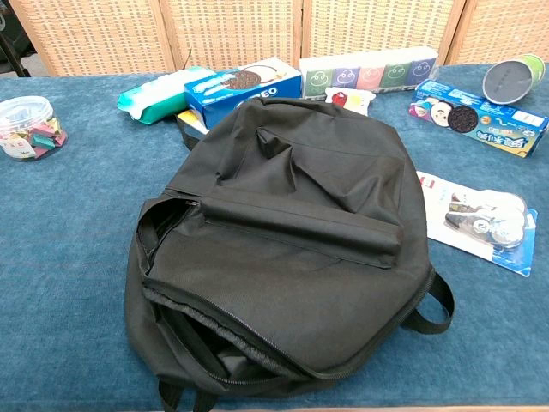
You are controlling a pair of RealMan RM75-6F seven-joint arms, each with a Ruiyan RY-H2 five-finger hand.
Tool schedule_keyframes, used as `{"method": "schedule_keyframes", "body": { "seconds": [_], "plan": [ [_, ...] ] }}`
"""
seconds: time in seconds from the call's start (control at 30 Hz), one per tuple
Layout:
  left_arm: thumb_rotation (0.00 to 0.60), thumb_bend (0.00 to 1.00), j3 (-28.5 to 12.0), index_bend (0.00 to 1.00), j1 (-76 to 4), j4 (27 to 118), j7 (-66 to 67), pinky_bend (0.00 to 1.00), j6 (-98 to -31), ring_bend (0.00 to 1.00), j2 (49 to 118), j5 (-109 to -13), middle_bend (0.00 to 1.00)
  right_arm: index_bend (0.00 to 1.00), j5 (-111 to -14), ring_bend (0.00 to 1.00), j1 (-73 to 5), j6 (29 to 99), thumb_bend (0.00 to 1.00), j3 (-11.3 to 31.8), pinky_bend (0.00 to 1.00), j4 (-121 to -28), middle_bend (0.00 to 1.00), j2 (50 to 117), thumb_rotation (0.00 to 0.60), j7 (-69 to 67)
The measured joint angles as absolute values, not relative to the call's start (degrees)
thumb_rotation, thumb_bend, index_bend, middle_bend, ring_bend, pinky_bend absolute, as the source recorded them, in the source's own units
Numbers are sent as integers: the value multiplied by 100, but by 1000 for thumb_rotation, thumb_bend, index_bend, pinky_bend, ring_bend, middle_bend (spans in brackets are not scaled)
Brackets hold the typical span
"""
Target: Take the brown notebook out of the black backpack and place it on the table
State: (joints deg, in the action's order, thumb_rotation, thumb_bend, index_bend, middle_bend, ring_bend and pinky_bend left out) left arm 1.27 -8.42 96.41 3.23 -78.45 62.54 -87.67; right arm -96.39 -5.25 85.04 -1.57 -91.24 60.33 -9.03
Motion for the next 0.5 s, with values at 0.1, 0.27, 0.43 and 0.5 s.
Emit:
{"method": "schedule_keyframes", "body": {
  "seconds": [0.1,0.27,0.43,0.5],
  "plan": [
    [600,0,116,0,-839,9639,334,0,-7855,0,6258,-8746,0,0,-9725,0,-550,8443,0,-219,0,-9118,0,6056,600,-879],
    [600,0,100,0,-824,9682,308,0,-7912,0,6226,-8753,0,0,-9993,0,-627,8386,0,-310,0,-9049,0,6103,600,-864],
    [600,0,84,0,-812,9696,312,0,-7970,0,6199,-8779,0,0,-10501,0,-851,8300,0,-430,0,-8923,0,6156,600,-1032],
    [600,0,74,0,-813,9703,295,0,-7963,0,6196,-8749,0,3,-10768,0,-1051,8170,0,-491,0,-8896,0,6167,600,-1170]
  ]
}}
